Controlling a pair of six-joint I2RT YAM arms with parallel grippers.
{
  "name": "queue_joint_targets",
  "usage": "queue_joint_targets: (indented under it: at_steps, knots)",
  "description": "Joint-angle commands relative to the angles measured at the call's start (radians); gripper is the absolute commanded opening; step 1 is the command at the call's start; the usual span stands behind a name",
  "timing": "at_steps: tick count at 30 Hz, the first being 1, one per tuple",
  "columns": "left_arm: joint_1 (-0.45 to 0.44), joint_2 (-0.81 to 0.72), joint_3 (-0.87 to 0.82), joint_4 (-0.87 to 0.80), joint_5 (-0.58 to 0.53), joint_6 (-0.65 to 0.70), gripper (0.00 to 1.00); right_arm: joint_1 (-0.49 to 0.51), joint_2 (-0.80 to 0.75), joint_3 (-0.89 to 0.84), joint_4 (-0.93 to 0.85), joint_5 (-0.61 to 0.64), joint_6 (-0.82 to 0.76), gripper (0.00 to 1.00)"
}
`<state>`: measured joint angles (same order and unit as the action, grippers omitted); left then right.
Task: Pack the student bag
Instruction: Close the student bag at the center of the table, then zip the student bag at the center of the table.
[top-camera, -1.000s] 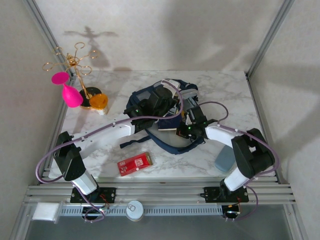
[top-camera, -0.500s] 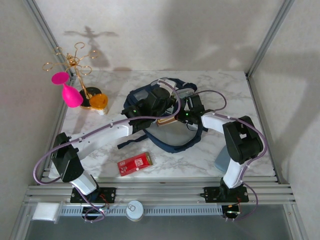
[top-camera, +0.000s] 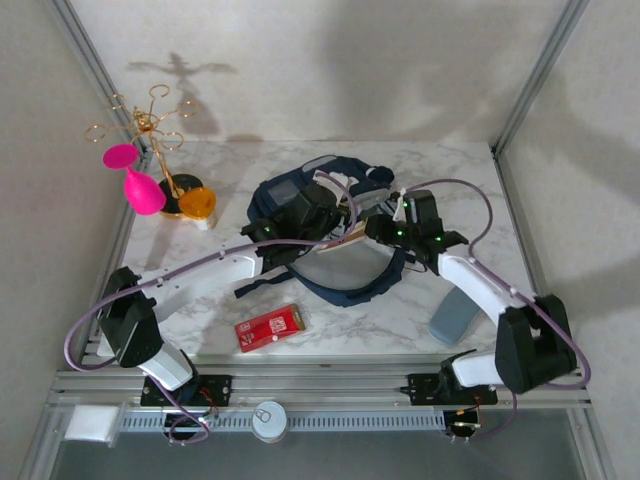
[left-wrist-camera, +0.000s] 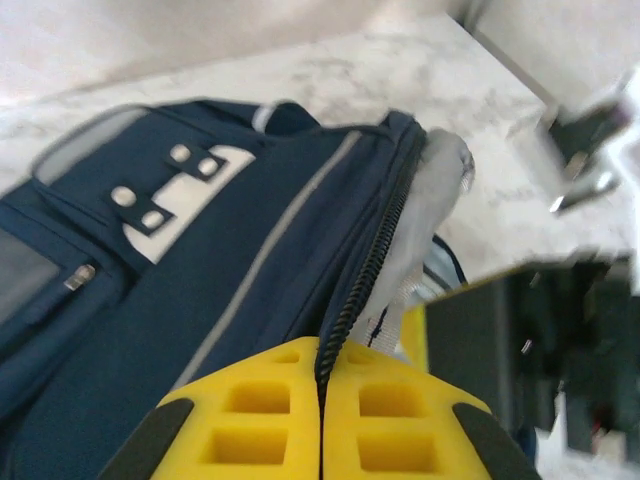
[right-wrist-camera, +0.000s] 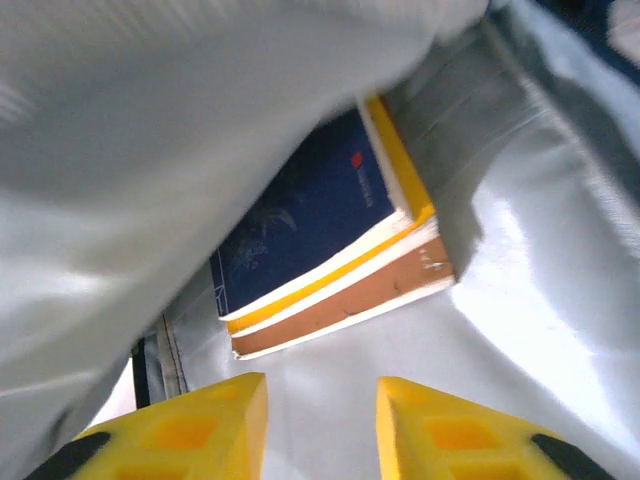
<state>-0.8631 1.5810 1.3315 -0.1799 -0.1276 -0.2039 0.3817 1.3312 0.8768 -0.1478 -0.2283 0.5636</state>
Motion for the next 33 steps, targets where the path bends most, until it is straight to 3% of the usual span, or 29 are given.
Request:
queue_joint_targets:
  at_steps: [1,3,5,10,14,17,20,24,29,33]
  knots:
    - [0.009,-0.084,-0.056,0.028,0.156,-0.066,0.18,-0.003,-0.053,-0.026,-0.141,0.042,0.005,0.37]
    - [0.011,-0.172,-0.156,0.096,0.200,-0.109,0.40,0.000,-0.101,-0.049,-0.170,0.076,0.025,0.40]
    - [0.015,-0.286,-0.272,0.153,0.200,-0.144,0.53,0.006,-0.165,-0.090,-0.172,0.108,0.029,0.45]
    - [0.084,-0.482,-0.470,0.126,0.048,-0.265,0.69,0.073,-0.172,-0.127,-0.213,0.126,0.091,0.52]
    - [0.204,-0.538,-0.603,0.114,0.057,-0.384,0.77,0.198,-0.180,-0.186,-0.133,0.144,0.198,0.54]
    - [0.287,-0.505,-0.659,0.136,0.115,-0.460,0.78,0.249,-0.142,-0.234,-0.054,0.143,0.261,0.55]
    - [0.319,-0.445,-0.695,0.180,0.117,-0.496,0.79,0.257,-0.087,-0.281,0.061,0.121,0.269,0.56]
    - [0.343,-0.325,-0.712,0.263,0.142,-0.552,0.79,0.230,0.004,-0.257,0.083,0.158,0.213,0.53]
    - [0.325,-0.177,-0.720,0.418,0.238,-0.607,0.74,0.096,0.086,-0.249,0.143,0.122,0.142,0.49]
    - [0.265,-0.087,-0.693,0.473,0.249,-0.625,0.73,-0.002,0.139,-0.203,0.165,0.122,0.065,0.48]
